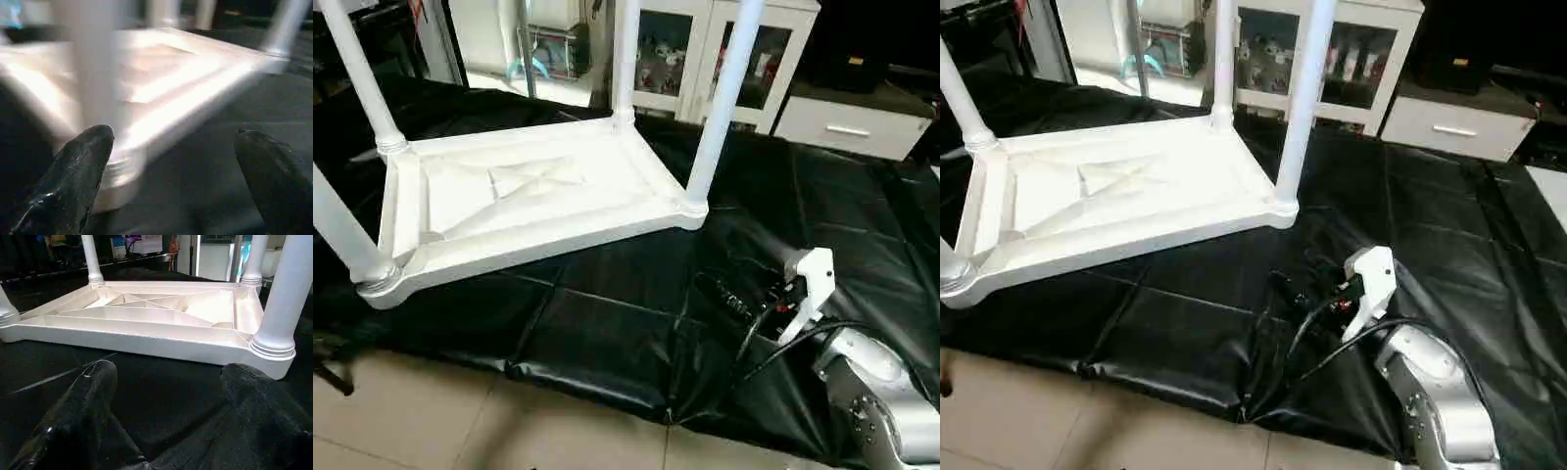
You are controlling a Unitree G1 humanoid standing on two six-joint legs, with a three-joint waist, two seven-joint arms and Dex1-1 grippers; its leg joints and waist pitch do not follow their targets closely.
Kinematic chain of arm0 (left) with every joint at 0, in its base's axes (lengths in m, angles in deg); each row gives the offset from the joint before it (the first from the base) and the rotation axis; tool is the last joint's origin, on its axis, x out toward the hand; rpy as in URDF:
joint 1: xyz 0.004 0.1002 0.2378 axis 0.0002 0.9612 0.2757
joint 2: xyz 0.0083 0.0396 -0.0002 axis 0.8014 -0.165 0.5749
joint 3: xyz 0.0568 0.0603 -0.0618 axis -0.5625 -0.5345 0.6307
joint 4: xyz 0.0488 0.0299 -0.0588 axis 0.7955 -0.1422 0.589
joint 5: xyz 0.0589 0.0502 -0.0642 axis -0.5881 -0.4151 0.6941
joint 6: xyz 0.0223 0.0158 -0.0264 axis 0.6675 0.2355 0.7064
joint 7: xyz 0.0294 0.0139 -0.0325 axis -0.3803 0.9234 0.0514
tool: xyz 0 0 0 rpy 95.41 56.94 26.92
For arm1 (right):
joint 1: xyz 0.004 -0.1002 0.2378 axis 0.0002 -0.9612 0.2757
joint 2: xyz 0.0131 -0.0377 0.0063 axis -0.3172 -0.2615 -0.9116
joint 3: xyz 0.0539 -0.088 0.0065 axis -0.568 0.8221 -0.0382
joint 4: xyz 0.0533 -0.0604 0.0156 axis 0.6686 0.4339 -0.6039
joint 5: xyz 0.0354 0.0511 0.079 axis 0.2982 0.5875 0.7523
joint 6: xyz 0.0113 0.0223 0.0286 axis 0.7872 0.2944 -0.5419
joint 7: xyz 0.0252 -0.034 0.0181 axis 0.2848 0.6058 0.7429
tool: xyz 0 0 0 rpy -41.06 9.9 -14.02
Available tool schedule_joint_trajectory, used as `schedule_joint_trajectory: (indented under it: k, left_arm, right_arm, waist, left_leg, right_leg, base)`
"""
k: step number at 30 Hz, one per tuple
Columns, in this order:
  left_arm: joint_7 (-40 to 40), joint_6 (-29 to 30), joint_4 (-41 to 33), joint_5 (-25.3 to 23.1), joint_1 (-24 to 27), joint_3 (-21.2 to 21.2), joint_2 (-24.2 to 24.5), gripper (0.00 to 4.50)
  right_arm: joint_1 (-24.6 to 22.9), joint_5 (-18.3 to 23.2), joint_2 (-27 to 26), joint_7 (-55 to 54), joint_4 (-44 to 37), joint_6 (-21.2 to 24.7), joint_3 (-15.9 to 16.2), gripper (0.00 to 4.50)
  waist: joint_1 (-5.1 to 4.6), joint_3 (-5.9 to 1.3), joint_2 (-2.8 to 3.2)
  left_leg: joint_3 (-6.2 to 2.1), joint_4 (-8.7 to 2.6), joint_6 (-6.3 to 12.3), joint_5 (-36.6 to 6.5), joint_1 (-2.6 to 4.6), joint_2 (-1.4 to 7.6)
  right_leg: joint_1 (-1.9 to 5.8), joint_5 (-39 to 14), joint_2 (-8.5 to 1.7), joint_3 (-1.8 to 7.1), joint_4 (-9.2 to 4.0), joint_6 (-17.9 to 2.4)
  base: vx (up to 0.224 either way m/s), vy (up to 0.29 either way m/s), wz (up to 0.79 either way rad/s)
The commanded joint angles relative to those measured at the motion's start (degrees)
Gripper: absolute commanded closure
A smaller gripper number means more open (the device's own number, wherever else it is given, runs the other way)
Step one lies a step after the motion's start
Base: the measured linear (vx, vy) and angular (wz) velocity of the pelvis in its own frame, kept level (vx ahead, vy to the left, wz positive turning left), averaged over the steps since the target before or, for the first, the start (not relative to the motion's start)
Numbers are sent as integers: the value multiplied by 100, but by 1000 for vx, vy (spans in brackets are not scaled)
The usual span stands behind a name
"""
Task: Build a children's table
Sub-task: Rotate leg to tighten, then rotate table base
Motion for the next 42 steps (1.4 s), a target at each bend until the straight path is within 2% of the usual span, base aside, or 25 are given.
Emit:
schedule_joint_trajectory:
  k: [1,3,4,7,8,9,10,11,13,14,17,19,21,22,26,28,31,33,34,36,38,39,40,41,42]
  left_arm:
    - [-75,-269,502,7,-89,318,192,3]
    - [-111,-319,702,0,-119,388,278,3]
    - [-100,-384,910,-24,-200,415,366,3]
    - [95,-504,1075,1,-495,341,379,3]
    - [180,-452,1073,51,-652,305,348,3]
    - [267,-387,1068,105,-826,266,316,3]
    - [304,-297,1077,96,-1068,152,268,3]
    - [304,-297,1077,96,-1068,152,268,3]
    - [405,-262,1144,-47,-1558,-154,178,3]
    - [411,-303,1213,-126,-1769,-256,139,3]
    - [445,-400,1535,-340,-2341,-503,62,3]
    - [580,-354,1639,-408,-2536,-623,25,3]
    - [680,-292,1673,-441,-2636,-700,2,3]
    - [764,-251,1734,-471,-2744,-746,-20,3]
    - [740,-294,1926,-679,-3183,-1051,-253,3]
    - [870,-229,1917,-717,-3301,-1208,-370,3]
    - [1263,87,1602,-731,-3417,-1596,-680,3]
    - [1295,135,1532,-731,-3416,-1651,-724,3]
    - [1508,414,1074,-690,-3413,-1995,-1025,3]
    - [1581,504,917,-684,-3427,-2122,-1150,3]
    - [1815,697,502,-728,-3516,-2586,-1538,3]
    - [1815,697,502,-728,-3516,-2586,-1538,3]
    - [1869,796,285,-744,-3569,-2834,-1766,3]
    - [1878,864,3,-792,-3735,-3245,-2309,3]
    - [1878,864,3,-792,-3735,-3245,-2309,3]
  right_arm:
    - [85,32,30,84,85,-67,8,79]
    - [98,25,39,99,98,-72,19,79]
    - [108,21,50,118,113,-84,24,79]
    - [131,39,44,130,133,-84,12,79]
    - [140,40,41,135,142,-83,10,79]
    - [155,41,38,140,155,-80,8,79]
    - [165,37,34,147,178,-83,13,79]
    - [165,37,34,147,178,-83,13,79]
    - [196,16,24,165,240,-98,30,79]
    - [205,10,18,167,246,-97,37,79]
    - [215,6,6,173,238,-98,53,79]
    - [205,13,5,171,213,-92,56,79]
    - [191,13,6,170,197,-93,59,79]
    - [182,15,8,170,191,-99,63,79]
    - [133,24,-1,168,155,-102,75,79]
    - [133,20,3,190,154,-99,93,79]
    - [124,11,68,310,132,-68,167,79]
    - [116,14,82,335,124,-58,180,79]
    - [31,39,192,529,47,17,287,79]
    - [-5,43,237,606,17,39,331,79]
    - [-177,99,401,888,-108,135,472,79]
    - [-177,99,401,888,-108,135,472,79]
    - [-281,124,494,1044,-183,177,552,79]
    - [-466,174,638,1291,-320,197,653,79]
    - [-466,174,638,1291,-320,197,653,79]
  waist:
    - [-5,-199,139]
    - [-30,-148,166]
    - [-27,-175,168]
    - [9,-180,144]
    - [43,-184,169]
    - [34,-179,130]
    - [69,-192,141]
    - [88,-181,143]
    - [87,-193,135]
    - [91,-186,141]
    - [80,-192,150]
    - [47,-201,124]
    - [30,-215,148]
    - [29,-217,145]
    - [55,-239,137]
    - [66,-251,135]
    - [127,-252,134]
    - [189,-241,131]
    - [192,-253,121]
    - [233,-244,113]
    - [256,-251,105]
    - [260,-250,96]
    - [256,-248,69]
    - [274,-263,60]
    - [317,-269,67]
  left_leg:
    - [-54,-586,-116,-2861,92,52]
    - [-82,-605,-199,-3444,203,65]
    - [-96,-603,-214,-3483,222,64]
    - [-82,-616,-218,-3388,223,84]
    - [-74,-617,-244,-3387,248,89]
    - [-67,-618,-246,-3370,240,93]
    - [-57,-618,-275,-3329,256,87]
    - [-49,-608,-299,-3342,270,87]
    - [-74,-625,-322,-3295,221,82]
    - [-71,-619,-328,-3323,243,79]
    - [-89,-616,-358,-3251,218,67]
    - [-102,-617,-356,-3187,188,68]
    - [-100,-615,-361,-3119,193,76]
    - [-73,-605,-351,-3054,213,74]
    - [-32,-578,-328,-2826,230,79]
    - [-23,-577,-323,-2656,203,82]
    - [15,-566,-319,-2536,244,97]
    - [32,-570,-315,-2503,229,104]
    - [29,-571,-317,-2503,219,106]
    - [44,-565,-300,-2444,220,115]
    - [32,-571,-285,-2413,195,116]
    - [37,-566,-272,-2415,196,121]
    - [45,-562,-232,-2399,176,112]
    - [42,-552,-201,-2271,162,112]
    - [43,-520,-172,-2174,160,118]
  right_leg:
    - [161,-2801,-157,129,-446,-490]
    - [103,-3262,-156,100,-519,-448]
    - [117,-3247,-170,105,-518,-456]
    - [116,-2987,-178,141,-495,-569]
    - [106,-2927,-187,152,-489,-618]
    - [109,-2876,-186,153,-485,-644]
    - [114,-2824,-188,157,-474,-680]
    - [96,-2746,-191,160,-469,-726]
    - [170,-2804,-213,147,-444,-682]
    - [155,-2888,-216,144,-469,-663]
    - [199,-2970,-237,138,-465,-624]
    - [231,-2994,-246,133,-459,-606]
    - [230,-2835,-246,142,-442,-671]
    - [208,-2666,-227,151,-433,-769]
    - [209,-2194,-215,163,-376,-972]
    - [244,-1958,-217,167,-341,-1045]
    - [229,-1783,-215,169,-330,-1157]
    - [236,-1772,-224,175,-320,-1176]
    - [262,-1790,-232,176,-314,-1162]
    - [257,-1744,-234,179,-324,-1188]
    - [287,-1837,-247,176,-334,-1132]
    - [285,-1824,-244,179,-341,-1129]
    - [294,-1847,-247,181,-348,-1135]
    - [306,-1811,-255,180,-346,-1122]
    - [320,-1746,-266,175,-349,-1152]
  base:
    - [0,0,0]
    - [0,0,0]
    - [0,0,0]
    - [0,0,0]
    - [0,0,0]
    - [0,0,0]
    - [0,0,0]
    - [0,0,0]
    - [0,0,0]
    - [0,0,0]
    - [0,0,0]
    - [0,0,0]
    - [0,0,0]
    - [0,0,0]
    - [0,0,0]
    - [0,0,0]
    - [0,0,0]
    - [0,0,0]
    - [0,0,0]
    - [0,0,0]
    - [0,0,0]
    - [0,0,0]
    - [0,0,0]
    - [0,0,0]
    - [0,0,0]
